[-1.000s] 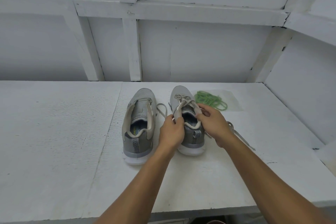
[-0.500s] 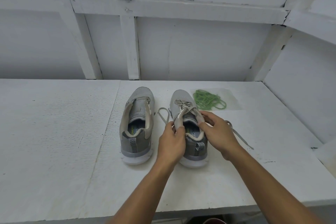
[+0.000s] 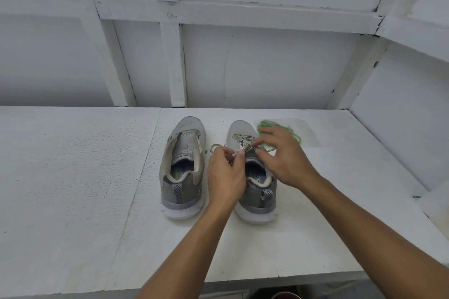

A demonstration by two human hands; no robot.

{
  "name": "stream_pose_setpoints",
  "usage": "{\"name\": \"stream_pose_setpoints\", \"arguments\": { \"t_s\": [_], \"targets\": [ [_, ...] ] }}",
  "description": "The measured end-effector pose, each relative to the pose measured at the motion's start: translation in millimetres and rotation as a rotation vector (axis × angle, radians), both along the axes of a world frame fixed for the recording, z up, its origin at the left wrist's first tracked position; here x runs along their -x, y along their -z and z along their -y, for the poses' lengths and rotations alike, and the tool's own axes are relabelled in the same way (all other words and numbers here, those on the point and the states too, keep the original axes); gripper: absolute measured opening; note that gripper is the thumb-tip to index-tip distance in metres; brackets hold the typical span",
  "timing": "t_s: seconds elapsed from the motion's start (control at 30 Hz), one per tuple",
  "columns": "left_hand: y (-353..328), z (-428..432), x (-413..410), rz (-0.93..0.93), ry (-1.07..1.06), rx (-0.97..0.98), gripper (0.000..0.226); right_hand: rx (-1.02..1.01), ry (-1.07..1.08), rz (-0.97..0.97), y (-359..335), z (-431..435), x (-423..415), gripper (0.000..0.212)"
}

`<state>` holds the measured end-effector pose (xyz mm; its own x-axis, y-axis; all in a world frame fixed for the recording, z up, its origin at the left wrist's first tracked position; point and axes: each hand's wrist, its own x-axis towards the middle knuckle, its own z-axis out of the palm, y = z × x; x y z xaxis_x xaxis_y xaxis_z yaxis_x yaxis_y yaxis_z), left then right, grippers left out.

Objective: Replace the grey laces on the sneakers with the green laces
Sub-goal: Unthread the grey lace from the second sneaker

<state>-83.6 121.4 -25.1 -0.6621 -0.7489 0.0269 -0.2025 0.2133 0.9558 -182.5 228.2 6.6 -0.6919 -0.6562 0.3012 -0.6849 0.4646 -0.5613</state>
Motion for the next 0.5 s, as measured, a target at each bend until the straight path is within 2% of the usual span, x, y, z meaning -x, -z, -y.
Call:
{"name": "stream_pose_setpoints", "arguments": {
  "t_s": [0.1,0.17,0.3,0.5],
  "targets": [
    [4.8,-0.3,3.4,-0.045,-0.024,0.064,0.021,-0.064,-0.070,-0.061,0.0,9.6,4.0,0.011],
    [7.4,-2.0,3.3,-0.082,-0.040,0.092,0.021,-0.107,-0.063,-0.032,-0.1,12.9,5.1,0.003],
    [7.8,-4.3,3.0,-0.147,-0.056,0.111,0.019,0.006,-0.013,0.082,5.6,19.1,4.6,0.004],
    [9.4,0.9,5.6,-0.155,-0.070,0.100,0.019,0.043,-0.003,0.066,10.1,24.9,5.6,0.004]
  ]
}}
